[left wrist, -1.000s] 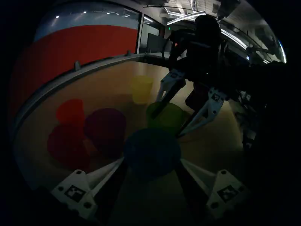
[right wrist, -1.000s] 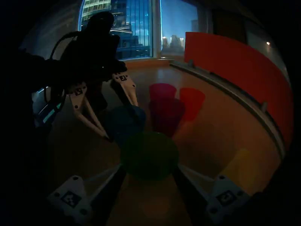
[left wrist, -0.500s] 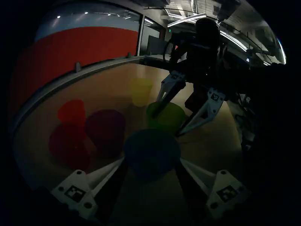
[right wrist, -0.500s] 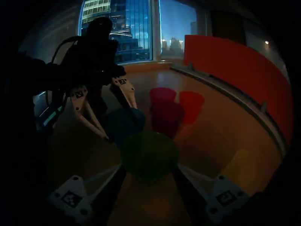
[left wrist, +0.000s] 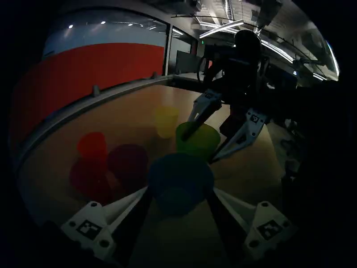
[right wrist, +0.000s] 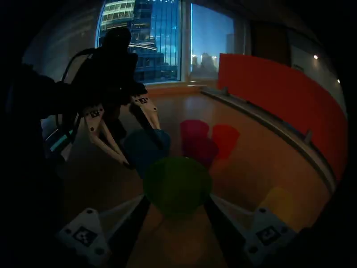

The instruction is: Pour water

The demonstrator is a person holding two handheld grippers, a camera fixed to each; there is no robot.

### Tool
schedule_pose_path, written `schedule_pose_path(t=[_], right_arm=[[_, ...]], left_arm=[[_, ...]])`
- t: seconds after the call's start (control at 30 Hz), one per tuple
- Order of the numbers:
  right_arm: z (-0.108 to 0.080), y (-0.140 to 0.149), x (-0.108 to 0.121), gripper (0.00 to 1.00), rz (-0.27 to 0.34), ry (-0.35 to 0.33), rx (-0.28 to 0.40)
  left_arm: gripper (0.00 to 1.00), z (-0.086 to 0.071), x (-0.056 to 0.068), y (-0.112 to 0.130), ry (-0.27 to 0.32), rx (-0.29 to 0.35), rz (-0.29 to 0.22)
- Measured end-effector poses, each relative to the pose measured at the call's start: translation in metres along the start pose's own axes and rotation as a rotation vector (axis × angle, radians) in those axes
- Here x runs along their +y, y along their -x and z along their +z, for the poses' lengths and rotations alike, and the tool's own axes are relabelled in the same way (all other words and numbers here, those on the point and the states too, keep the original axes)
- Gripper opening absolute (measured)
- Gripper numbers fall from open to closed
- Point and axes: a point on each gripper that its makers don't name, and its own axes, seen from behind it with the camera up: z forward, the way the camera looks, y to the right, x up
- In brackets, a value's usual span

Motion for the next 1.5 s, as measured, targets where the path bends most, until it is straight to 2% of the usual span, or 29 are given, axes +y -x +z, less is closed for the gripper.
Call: schedule_pose_path(t=[0.2,0.4,0.7,1.0,1.2,1.5], right_arm=[[-0.014,-0.016,-0.004,0.89,-0.008,0.026,0.034],[-0.028,-0.031,-0.011,0.89,-0.007,0.040,0.068],[-0.050,-0.051,-0.019,0.88,-0.027,0.071,0.108],[-0.071,-0.065,-0.022,0.87,-0.032,0.106,0.138],[-0.081,-0.074,-0.024,0.87,-0.037,0.128,0.164],[-0.085,-0.080,-0.030,0.87,-0.033,0.141,0.212]], left_arm=[[0.84,-0.013,0.002,-0.011,-0.026,0.032,-0.019],[0.83,-0.027,0.005,-0.022,-0.059,0.061,-0.013],[0.83,-0.048,0.013,-0.041,-0.077,0.101,-0.019],[0.83,-0.067,0.012,-0.062,-0.121,0.145,-0.023],[0.84,-0.076,0.014,-0.068,-0.142,0.164,-0.018],[0.84,-0.080,0.016,-0.078,-0.146,0.202,-0.024]])
